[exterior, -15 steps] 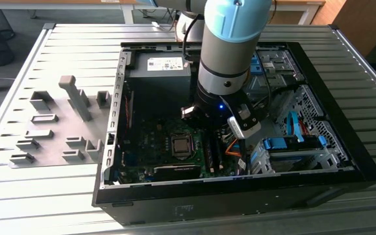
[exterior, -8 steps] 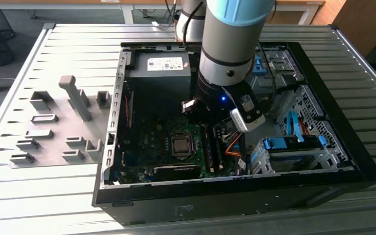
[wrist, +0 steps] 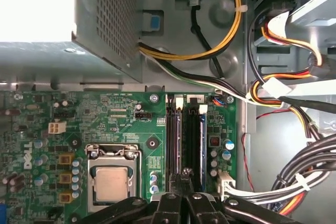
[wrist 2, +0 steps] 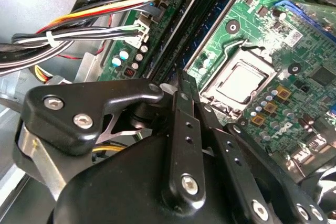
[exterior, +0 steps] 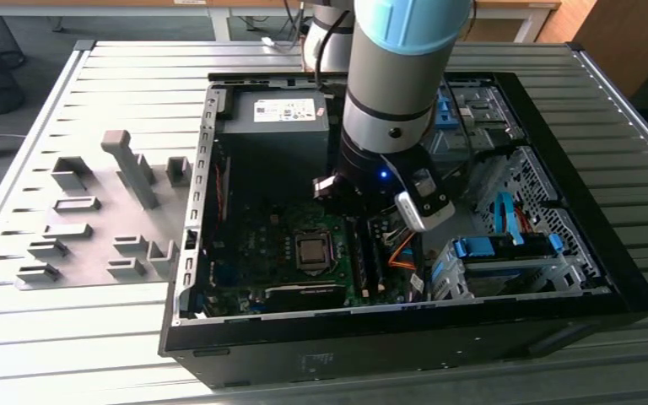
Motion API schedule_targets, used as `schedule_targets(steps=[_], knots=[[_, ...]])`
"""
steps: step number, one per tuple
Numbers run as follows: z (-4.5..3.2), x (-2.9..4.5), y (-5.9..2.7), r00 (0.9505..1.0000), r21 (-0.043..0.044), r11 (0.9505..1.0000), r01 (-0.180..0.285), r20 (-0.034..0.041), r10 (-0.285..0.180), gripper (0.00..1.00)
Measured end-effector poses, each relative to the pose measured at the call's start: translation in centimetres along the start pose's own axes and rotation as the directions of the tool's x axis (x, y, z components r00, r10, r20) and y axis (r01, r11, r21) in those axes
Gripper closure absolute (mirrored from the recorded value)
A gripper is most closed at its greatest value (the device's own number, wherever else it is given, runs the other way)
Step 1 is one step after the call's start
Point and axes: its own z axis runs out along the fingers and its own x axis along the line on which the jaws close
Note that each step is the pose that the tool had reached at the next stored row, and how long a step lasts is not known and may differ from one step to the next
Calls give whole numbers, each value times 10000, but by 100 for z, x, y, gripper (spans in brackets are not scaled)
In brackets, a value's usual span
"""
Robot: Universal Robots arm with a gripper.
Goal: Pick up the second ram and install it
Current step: 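Press down the second ram until it locks into place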
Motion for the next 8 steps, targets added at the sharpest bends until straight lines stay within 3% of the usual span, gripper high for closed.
schedule_targets(steps=[8], knots=[[65, 0, -2, 10000, 9, 10000, 0, -4, 0, 89]])
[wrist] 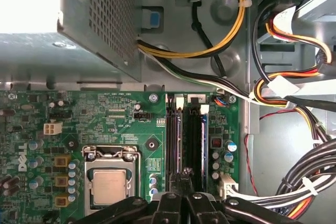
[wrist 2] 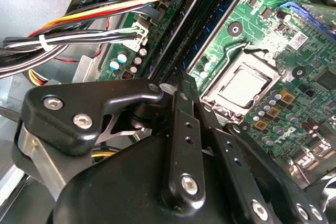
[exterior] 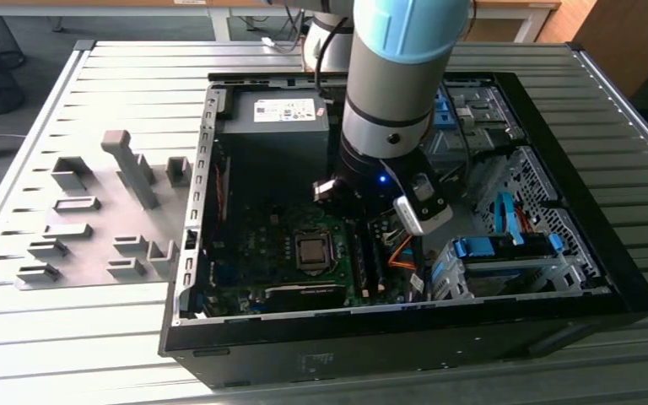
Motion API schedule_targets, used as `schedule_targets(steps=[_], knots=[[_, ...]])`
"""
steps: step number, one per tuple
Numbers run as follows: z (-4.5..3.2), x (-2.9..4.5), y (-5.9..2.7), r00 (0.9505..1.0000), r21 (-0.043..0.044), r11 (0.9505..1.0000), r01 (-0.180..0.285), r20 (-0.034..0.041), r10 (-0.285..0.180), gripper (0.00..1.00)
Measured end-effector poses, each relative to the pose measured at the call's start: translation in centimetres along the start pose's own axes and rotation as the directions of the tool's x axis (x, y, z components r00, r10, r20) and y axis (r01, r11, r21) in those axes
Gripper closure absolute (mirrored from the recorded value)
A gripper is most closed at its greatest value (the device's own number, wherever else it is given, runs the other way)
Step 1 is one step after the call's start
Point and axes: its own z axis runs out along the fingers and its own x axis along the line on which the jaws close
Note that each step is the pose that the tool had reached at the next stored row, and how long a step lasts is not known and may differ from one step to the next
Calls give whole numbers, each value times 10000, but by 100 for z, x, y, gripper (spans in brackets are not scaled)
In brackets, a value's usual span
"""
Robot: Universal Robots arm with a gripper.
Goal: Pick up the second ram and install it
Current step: 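Press down the second ram until it locks into place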
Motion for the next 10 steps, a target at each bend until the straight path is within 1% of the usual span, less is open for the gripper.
schedule_targets(steps=[5, 6, 9, 10], knots=[[62, 0, -1, 10000, 4, 10000, 0, -2, 0, 89], [67, -1, 0, 10000, 23, 10000, 0, -9, 0, 89], [58, -1, 3, 10000, 38, 10000, -1, -14, 1, 89], [53, -1, 1, 10000, 14, 10000, -1, -5, 1, 89]])
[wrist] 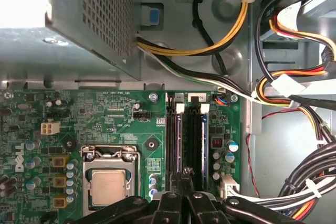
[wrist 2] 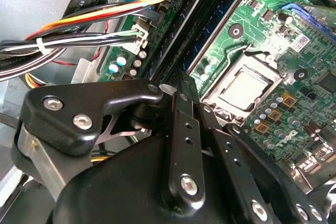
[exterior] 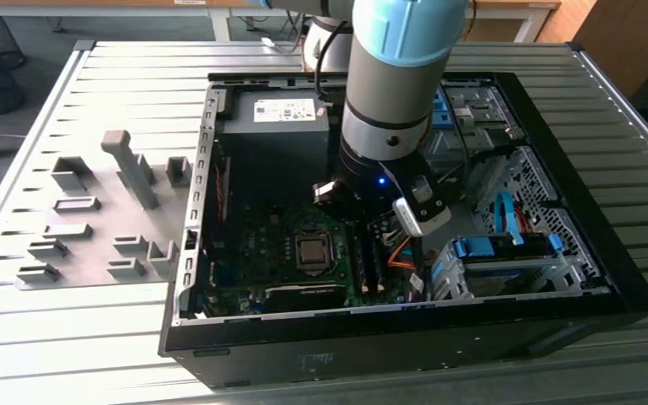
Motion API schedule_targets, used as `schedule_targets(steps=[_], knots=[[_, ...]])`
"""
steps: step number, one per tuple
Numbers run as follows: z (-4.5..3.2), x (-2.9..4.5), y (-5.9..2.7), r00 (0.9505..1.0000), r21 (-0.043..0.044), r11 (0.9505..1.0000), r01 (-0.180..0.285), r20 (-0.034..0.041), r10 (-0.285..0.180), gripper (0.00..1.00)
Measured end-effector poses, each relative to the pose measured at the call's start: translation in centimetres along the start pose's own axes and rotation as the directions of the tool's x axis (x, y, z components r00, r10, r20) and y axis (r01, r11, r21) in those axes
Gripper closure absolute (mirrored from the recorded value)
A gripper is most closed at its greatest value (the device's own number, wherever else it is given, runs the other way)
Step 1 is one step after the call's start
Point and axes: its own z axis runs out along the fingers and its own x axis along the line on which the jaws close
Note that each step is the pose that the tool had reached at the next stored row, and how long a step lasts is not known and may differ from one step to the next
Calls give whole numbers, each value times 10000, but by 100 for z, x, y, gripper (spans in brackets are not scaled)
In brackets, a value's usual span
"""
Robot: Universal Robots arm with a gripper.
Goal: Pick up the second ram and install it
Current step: 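Press down the second ram until it locks into place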
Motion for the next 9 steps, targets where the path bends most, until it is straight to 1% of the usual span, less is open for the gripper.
schedule_targets(steps=[2, 4, 6, 9], knots=[[-37, -1, 4, 10000, -54, 10000, 1, 17, 0, 89], [-119, 1, 1, 10000, -28, 10000, 0, 8, 0, 89], [-201, 1, 2, 10000, -25, 10000, 0, 7, 0, 89], [-285, 2, 3, 10000, -23, 10000, 1, 7, -1, 89]])
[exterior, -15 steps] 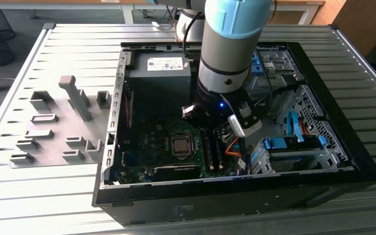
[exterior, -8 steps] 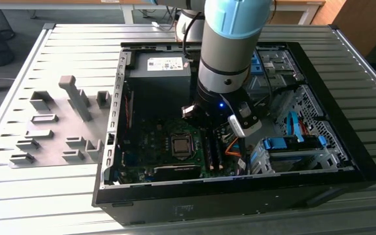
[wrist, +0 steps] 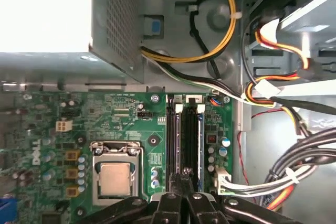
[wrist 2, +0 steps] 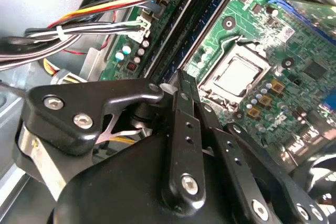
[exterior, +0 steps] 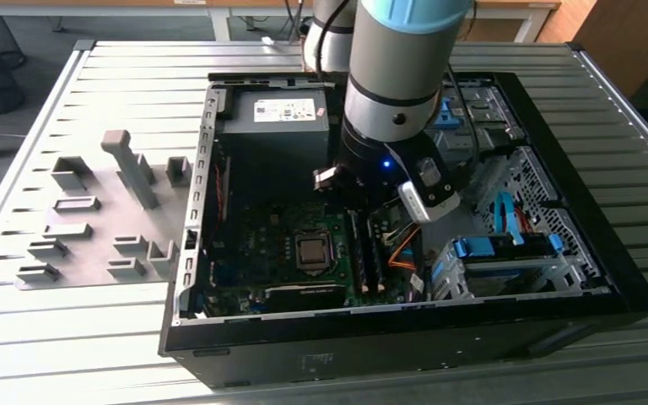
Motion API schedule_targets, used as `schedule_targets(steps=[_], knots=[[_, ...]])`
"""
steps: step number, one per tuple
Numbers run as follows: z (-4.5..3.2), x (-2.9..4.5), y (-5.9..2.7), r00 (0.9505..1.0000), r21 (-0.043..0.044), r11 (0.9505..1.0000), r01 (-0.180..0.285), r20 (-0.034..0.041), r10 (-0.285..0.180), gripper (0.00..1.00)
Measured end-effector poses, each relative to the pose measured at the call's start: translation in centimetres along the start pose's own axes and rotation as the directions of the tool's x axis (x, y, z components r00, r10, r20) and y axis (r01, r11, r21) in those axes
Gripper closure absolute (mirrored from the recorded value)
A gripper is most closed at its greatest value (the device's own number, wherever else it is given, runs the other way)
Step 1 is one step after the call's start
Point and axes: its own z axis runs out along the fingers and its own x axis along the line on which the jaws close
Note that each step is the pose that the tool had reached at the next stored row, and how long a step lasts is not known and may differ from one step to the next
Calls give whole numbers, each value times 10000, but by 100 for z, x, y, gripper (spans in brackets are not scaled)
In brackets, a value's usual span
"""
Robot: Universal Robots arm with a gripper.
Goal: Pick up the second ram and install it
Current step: 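Press down the second ram until it locks into place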
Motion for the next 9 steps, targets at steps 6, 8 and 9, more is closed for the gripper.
schedule_targets(steps=[6, 8, 9], knots=[[-18, 0, 0, 10000, 0, 10000, 0, 0, 0, 89], [-25, 0, 1, 10000, 0, 10000, 0, 0, 0, 89], [-26, 0, 1, 10000, 0, 10000, 0, 0, 0, 89]])
